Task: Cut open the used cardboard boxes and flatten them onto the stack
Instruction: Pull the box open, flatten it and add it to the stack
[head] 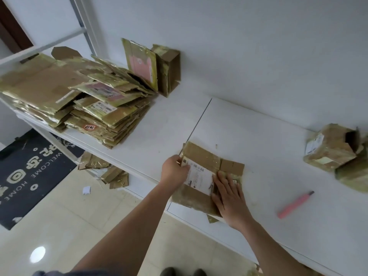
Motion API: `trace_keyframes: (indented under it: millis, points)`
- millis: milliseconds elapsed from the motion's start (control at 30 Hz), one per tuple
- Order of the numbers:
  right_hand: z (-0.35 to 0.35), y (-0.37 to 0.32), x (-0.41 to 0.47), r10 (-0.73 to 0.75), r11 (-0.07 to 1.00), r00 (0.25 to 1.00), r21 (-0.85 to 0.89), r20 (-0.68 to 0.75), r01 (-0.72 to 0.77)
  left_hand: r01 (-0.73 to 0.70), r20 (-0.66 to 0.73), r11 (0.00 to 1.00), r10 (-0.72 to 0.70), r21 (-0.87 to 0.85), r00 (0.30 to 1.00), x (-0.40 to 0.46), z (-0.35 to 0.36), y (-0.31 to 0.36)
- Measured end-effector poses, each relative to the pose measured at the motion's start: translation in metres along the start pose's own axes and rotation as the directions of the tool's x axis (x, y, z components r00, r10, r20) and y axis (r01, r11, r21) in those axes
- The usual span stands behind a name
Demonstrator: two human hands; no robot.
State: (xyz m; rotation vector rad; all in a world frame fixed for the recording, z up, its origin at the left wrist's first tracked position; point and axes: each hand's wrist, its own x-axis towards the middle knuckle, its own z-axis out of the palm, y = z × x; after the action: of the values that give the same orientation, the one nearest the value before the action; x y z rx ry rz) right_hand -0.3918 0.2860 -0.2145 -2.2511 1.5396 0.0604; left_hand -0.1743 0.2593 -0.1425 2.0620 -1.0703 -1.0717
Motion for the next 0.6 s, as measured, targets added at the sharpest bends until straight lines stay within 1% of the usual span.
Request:
trace_keyframes:
  millis: [67, 100, 167, 200, 233, 267, 333, 367, 400, 467, 533, 600]
  points:
    - [-0.007, -0.002, 0.000, 0.020, 0.999, 0.999, 0.042, 0.033, -0.022, -0.010, 0.028, 1.000, 0.011, -0.004, 1.000, -0.005, -0.007, 0.007]
    - [-0.013, -0.003, 0.000, 0.037, 0.998, 0.999, 0.052, 0.039, -0.039, -0.008, 0.020, 1.000, 0.008, 0.005, 1.000, -0.006, -0.010, 0.011]
    - [-0.028, -0.006, 0.000, 0.072, 0.996, 0.997, 0.058, 0.009, -0.072, 0.009, -0.017, 1.000, -0.010, -0.002, 1.000, -0.011, -0.012, 0.019]
    - [-0.037, -0.008, 0.000, 0.093, 0.992, 0.995, 0.088, -0.029, -0.090, 0.019, -0.040, 1.000, -0.020, -0.025, 0.999, -0.015, -0.013, 0.025]
    - [-0.047, -0.012, 0.000, 0.121, 0.984, 0.989, 0.142, -0.082, -0.108, 0.029, -0.071, 0.997, -0.034, -0.074, 0.997, -0.019, -0.015, 0.031]
    - [-0.059, -0.018, 0.002, 0.154, 0.970, 0.977, 0.211, -0.147, -0.121, 0.041, -0.108, 0.987, -0.058, -0.158, 0.992, -0.021, -0.019, 0.039]
    - [-0.082, -0.033, 0.009, 0.219, 0.930, 0.929, 0.353, -0.297, -0.106, 0.054, -0.178, 0.931, -0.126, -0.361, 0.976, -0.021, -0.031, 0.054]
    - [-0.093, -0.042, 0.012, 0.248, 0.904, 0.902, 0.418, -0.354, -0.085, 0.049, -0.207, 0.903, -0.150, -0.426, 0.967, -0.019, -0.040, 0.061]
    - [-0.102, -0.052, 0.016, 0.280, 0.871, 0.880, 0.486, -0.384, -0.066, 0.035, -0.230, 0.878, -0.164, -0.478, 0.959, -0.018, -0.049, 0.066]
    - [-0.116, -0.075, 0.024, 0.354, 0.772, 0.863, 0.633, -0.362, -0.051, -0.004, -0.263, 0.802, -0.192, -0.597, 0.946, -0.019, -0.066, 0.071]
    - [-0.124, -0.095, 0.031, 0.374, 0.634, 0.886, 0.773, -0.272, -0.030, -0.024, -0.268, 0.711, -0.234, -0.703, 0.935, -0.021, -0.081, 0.071]
    - [-0.127, -0.115, 0.036, 0.310, 0.459, 0.926, 0.887, -0.215, 0.052, -0.019, -0.237, 0.632, -0.262, -0.775, 0.935, -0.021, -0.092, 0.069]
